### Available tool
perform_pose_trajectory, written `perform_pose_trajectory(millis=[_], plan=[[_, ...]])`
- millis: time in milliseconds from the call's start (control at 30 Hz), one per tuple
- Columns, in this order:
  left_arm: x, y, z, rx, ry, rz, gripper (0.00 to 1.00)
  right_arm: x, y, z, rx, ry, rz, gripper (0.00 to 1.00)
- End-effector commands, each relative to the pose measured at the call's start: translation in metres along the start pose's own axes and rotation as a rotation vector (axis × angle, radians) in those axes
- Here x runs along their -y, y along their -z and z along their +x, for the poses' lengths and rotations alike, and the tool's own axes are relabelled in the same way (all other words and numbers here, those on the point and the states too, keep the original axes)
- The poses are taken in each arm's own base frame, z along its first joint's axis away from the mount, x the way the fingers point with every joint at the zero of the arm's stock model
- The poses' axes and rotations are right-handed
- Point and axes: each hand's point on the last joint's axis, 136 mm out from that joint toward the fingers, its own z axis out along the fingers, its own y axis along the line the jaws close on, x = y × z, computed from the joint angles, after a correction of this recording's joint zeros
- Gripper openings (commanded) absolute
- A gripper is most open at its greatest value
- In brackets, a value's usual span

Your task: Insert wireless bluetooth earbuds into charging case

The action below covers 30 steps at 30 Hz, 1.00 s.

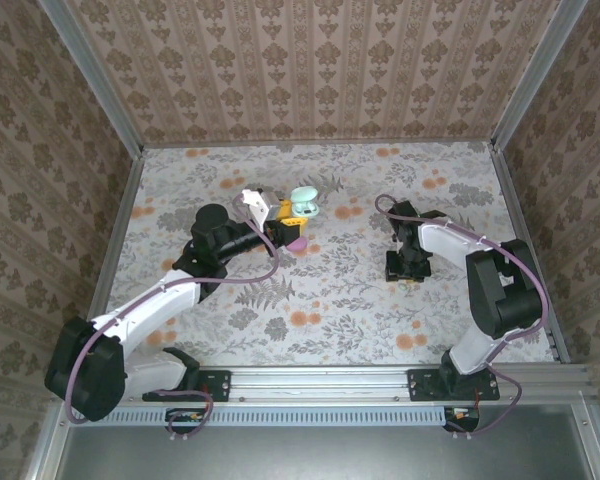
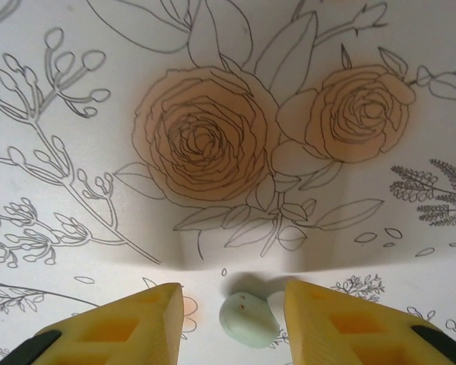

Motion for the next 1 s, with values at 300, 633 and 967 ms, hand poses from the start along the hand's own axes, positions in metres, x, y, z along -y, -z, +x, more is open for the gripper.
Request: perform_pose_trajectory(millis=[300, 633, 967], plan=[[0.004, -0.002, -0.017, 0.042, -0.012, 0.013, 0.35, 0.004, 0.010, 0.014, -0.033, 0.011, 0.042, 0.42], [0.003, 0.000, -0.016, 0.040, -0.014, 0.005, 0.35, 0.006, 0.014, 0.017, -0.026, 0.007, 0.066, 0.42], [0.003, -0.001, -0.016, 0.039, -0.014, 0.009, 0.35, 0.002, 0.005, 0.014, -0.043, 0.014, 0.060, 0.41]])
